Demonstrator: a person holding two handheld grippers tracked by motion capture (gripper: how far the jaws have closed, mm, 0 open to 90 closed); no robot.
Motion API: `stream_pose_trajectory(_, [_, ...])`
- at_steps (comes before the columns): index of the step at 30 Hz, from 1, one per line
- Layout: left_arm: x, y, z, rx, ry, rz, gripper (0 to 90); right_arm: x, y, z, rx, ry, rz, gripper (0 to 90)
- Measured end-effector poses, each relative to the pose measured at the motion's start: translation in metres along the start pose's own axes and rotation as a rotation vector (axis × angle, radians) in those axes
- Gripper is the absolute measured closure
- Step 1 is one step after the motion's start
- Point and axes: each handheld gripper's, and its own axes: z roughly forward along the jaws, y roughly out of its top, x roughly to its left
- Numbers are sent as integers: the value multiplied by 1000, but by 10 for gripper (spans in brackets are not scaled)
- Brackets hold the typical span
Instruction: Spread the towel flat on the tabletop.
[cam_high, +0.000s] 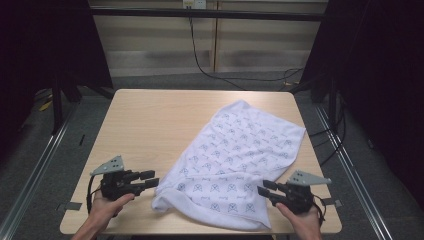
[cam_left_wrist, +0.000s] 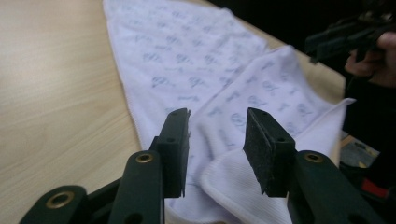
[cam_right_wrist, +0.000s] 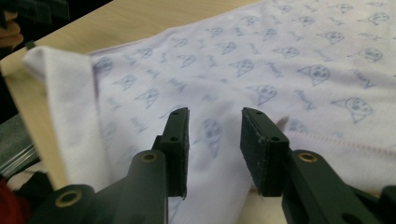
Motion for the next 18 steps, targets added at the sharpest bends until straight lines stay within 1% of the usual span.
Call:
stream_pose_trajectory(2, [1,-5,17,59,8,14,566,-10,5,11,1,-8,17,603])
stream_pose_trajectory(3, [0,-9,24,95,-18,11,547,-14,7,17,9,-10,15,594])
stream_pose_trajectory(4, [-3,-12,30,123,-32,22,533,-16,8,22,19,-22,8,581])
stream_pose_trajectory(5, [-6,-16,33,152,-30,40,522,-18,8,26,31,-20,5,573])
stream_pose_trajectory(6, [-8,-18,36,168,-31,47,509,-19,8,30,34,-12,6,573])
stream_pose_trajectory(7, [-9,-21,37,183,-38,43,504,-20,8,33,40,-13,6,573])
stream_pose_trajectory(8, [-11,-22,38,196,-42,49,509,-20,8,35,50,-13,4,582])
stream_pose_trajectory(9, [-14,-24,37,190,-50,60,553,-20,7,37,54,-11,2,608])
stream_pose_trajectory(10, [-16,-25,36,198,-61,62,616,-19,5,39,58,-4,1,642])
stream_pose_trajectory(11, [-19,-26,35,214,-69,83,666,-19,4,39,67,2,4,703])
stream_pose_trajectory(12, [-22,-27,33,216,-72,93,738,-18,3,39,73,3,1,769])
stream_pose_trajectory(13, [-25,-28,30,212,-80,100,775,-17,1,39,77,-1,-4,817])
stream_pose_trajectory(14, [-29,-28,26,195,-98,93,795,-16,0,37,75,1,-3,855])
stream_pose_trajectory(15, [-32,-27,20,173,-100,99,817,-15,-1,34,72,5,-2,885])
stream_pose_trajectory(16, [-35,-26,15,149,-121,101,831,-14,-1,32,68,3,-9,900])
stream_pose_trajectory(17, [-38,-25,10,130,-151,98,838,-13,-2,28,64,6,-5,900])
stream_pose_trajectory(18, [-42,-25,5,116,-174,98,846,-12,-2,24,60,6,2,900])
